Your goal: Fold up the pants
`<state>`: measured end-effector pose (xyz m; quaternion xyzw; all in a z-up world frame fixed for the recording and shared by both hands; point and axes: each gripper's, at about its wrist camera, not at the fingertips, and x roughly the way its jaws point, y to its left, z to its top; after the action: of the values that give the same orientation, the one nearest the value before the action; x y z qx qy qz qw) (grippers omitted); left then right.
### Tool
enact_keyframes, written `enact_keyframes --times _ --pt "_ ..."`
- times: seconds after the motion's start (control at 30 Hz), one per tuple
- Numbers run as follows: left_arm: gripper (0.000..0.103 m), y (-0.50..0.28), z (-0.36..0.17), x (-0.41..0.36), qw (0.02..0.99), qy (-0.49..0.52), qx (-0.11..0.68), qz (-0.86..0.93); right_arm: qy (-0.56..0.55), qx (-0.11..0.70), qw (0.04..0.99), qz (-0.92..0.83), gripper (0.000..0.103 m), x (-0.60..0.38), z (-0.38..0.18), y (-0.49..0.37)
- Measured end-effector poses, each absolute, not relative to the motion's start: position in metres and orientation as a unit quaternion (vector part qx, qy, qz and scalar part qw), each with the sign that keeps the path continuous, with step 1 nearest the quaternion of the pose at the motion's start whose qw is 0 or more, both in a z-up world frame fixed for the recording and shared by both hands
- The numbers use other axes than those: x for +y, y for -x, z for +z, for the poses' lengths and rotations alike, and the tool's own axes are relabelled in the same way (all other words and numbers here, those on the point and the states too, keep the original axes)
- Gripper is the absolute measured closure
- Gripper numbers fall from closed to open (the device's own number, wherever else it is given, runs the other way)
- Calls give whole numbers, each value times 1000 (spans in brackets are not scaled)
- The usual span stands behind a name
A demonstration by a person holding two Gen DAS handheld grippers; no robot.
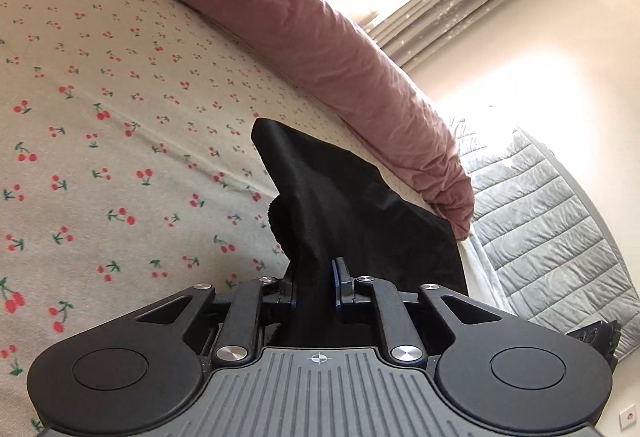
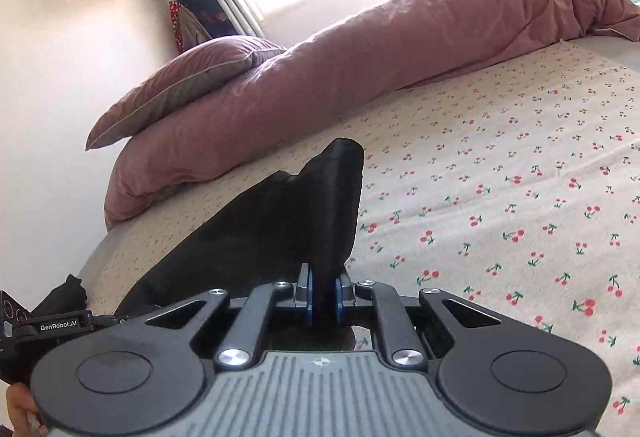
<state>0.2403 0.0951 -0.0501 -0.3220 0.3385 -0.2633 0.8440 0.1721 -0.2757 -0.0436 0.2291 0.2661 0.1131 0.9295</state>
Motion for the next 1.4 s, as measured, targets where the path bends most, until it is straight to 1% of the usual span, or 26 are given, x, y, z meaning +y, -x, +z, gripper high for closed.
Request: enact_keyframes --times 0.03,0.07,0.1,0.13,0.17,0.2,0.23,0.27,0.5,0.6,0.63,0.67,0.7,0.73,0.77,0.8,0.9,0.93,0.97,1.0,1.03,1.07,1.27,1.3,1.33,1.4 --pt "89 -244 -51 92 848 318 333 -261 -231 256 931 116 91 -280 -45 -175" --pt "89 -248 -53 90 855 308 331 -254 -234 252 932 116 87 -284 -49 -179" --pt "86 -253 -56 87 863 296 333 -238 -237 255 930 114 79 -288 -53 -184" --pt "82 -259 -60 85 870 283 337 -221 -240 267 928 98 75 -291 -60 -191" --pt "79 -263 -64 85 875 275 339 -209 -243 275 927 79 64 -294 -67 -195" --pt "69 -267 -68 86 876 271 343 -202 -244 280 926 60 58 -297 -73 -201" --pt "59 -270 -70 87 874 274 347 -200 -245 284 925 53 57 -302 -78 -205" --pt "58 -272 -73 91 873 277 350 -196 -245 289 924 50 57 -305 -83 -209" --pt "57 -297 -69 88 882 246 344 -206 -262 292 917 70 54 -310 -99 -233" --pt "60 -308 -74 86 883 247 344 -204 -271 286 915 88 57 -306 -101 -243" --pt "65 -311 -75 85 886 243 341 -200 -267 285 916 95 59 -303 -102 -247" --pt "69 -313 -76 82 890 235 337 -197 -257 283 919 95 67 -300 -101 -250" --pt "81 -315 -77 80 894 228 332 -198 -245 279 924 96 81 -297 -101 -251" --pt "94 -315 -76 78 899 220 321 -202 -233 261 931 103 88 -295 -98 -252" --pt "97 -313 -74 75 906 208 304 -208 -232 240 936 114 93 -294 -96 -250" --pt "100 -310 -71 73 913 200 286 -212 -236 217 939 122 93 -295 -92 -248" --pt "101 -312 -70 70 921 200 264 -204 -205 199 952 113 93 -289 -85 -252" --pt "98 -315 -72 69 924 195 266 -193 -188 209 954 103 93 -286 -86 -256" --pt "95 -317 -75 68 927 188 272 -179 -174 223 955 91 89 -284 -89 -260" --pt "92 -319 -78 66 927 182 281 -167 -159 239 955 73 79 -282 -94 -264" --pt "91 -320 -79 65 927 179 288 -163 -151 248 955 61 74 -283 -96 -264" --pt "91 -319 -76 64 928 169 291 -159 -151 250 955 54 65 -285 -96 -263" --pt "88 -281 -26 64 944 98 274 -156 -121 239 962 47 55 -291 -64 -221" --pt "83 -271 -19 64 941 99 275 -168 -113 239 963 50 54 -289 -59 -214" --pt "71 -260 -13 62 937 102 279 -181 -99 241 964 56 52 -283 -55 -204" --pt "63 -236 -6 53 930 98 289 -206 -77 244 964 68 46 -271 -49 -189"
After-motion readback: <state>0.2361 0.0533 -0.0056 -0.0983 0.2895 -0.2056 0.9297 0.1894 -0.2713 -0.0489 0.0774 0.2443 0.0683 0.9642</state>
